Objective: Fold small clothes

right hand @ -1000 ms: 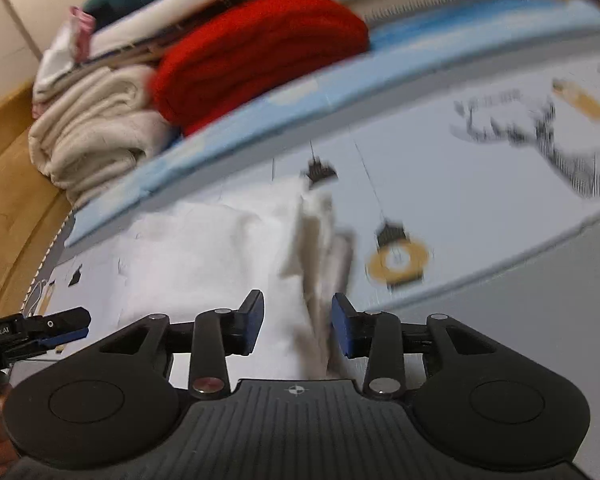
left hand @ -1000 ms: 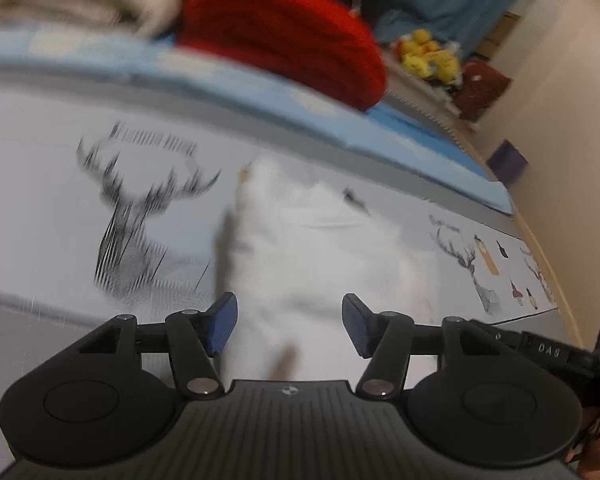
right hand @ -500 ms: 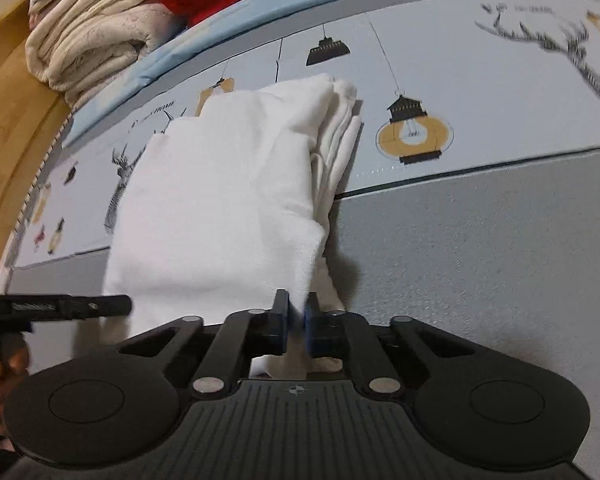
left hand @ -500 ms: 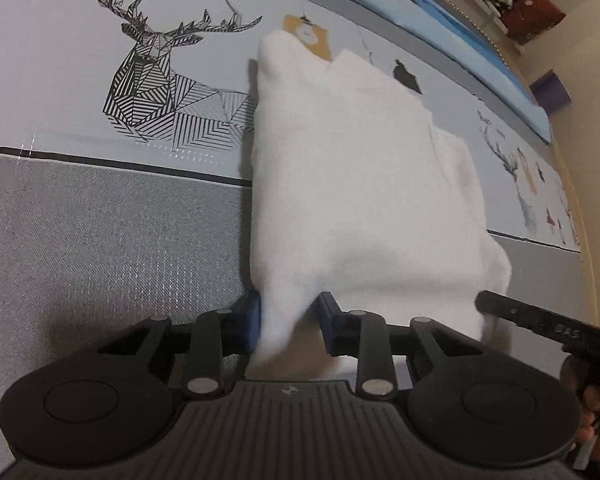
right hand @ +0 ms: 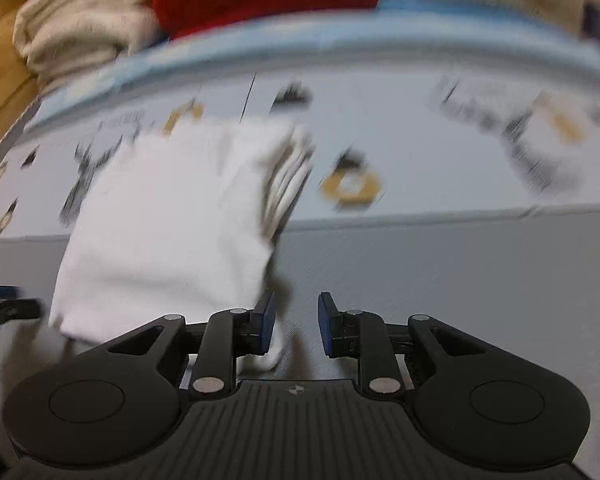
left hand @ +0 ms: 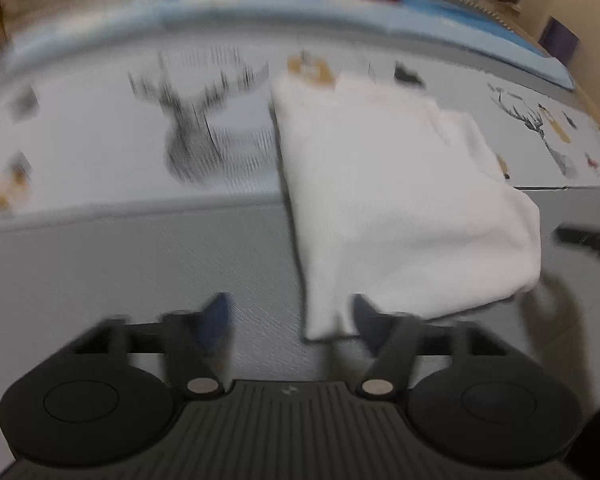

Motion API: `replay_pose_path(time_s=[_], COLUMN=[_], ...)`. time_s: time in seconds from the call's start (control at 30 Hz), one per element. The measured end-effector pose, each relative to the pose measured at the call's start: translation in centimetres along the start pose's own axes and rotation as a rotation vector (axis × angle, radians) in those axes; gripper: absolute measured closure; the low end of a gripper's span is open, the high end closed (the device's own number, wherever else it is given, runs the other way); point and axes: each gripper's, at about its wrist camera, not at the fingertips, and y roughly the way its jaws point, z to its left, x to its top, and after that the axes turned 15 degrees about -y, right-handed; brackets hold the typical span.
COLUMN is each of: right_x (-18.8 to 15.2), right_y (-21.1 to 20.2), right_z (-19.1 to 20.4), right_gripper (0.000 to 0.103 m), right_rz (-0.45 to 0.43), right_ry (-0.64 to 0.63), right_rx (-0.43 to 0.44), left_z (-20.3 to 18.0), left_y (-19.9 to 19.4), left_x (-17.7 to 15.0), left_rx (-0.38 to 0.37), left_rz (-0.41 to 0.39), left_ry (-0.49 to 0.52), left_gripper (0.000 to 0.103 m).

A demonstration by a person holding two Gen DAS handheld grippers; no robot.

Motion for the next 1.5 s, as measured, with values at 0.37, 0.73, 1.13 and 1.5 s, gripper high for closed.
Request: replay_pose_path(time_s=[0.37, 0.73, 1.13, 1.5], right_x=[-3.2, -10.4, -10.0, -9.6], right_y=[-16.1, -18.5, -15.6, -15.6], right_z=[1.9, 6.4, 7.7, 9.7], right_gripper=[0.058, 0.049, 0.05, 0.049], right_rz=[-0.341, -0.316, -0.245, -0.283], right_ry=[-0.04, -0.056, -0.041, -0.113], right_rx=[-0.12, -0.102, -0.08, -0.061], left_z=[-2.5, -4.9, -4.2, -5.2], left_y=[-14.5, -17.8, -15.1, -14.9], left_x=[-5.0, -15.3, -14.4, -14.3], left_rx=[-0.025, -0.018, 0.006, 0.001], left_rz=[-0.357, -0.4, -0.343, -0.38], left_ry=[-0.023, -0.055, -0.125, -0.076], left_gripper=[0.0, 0.0, 0.0, 0.0])
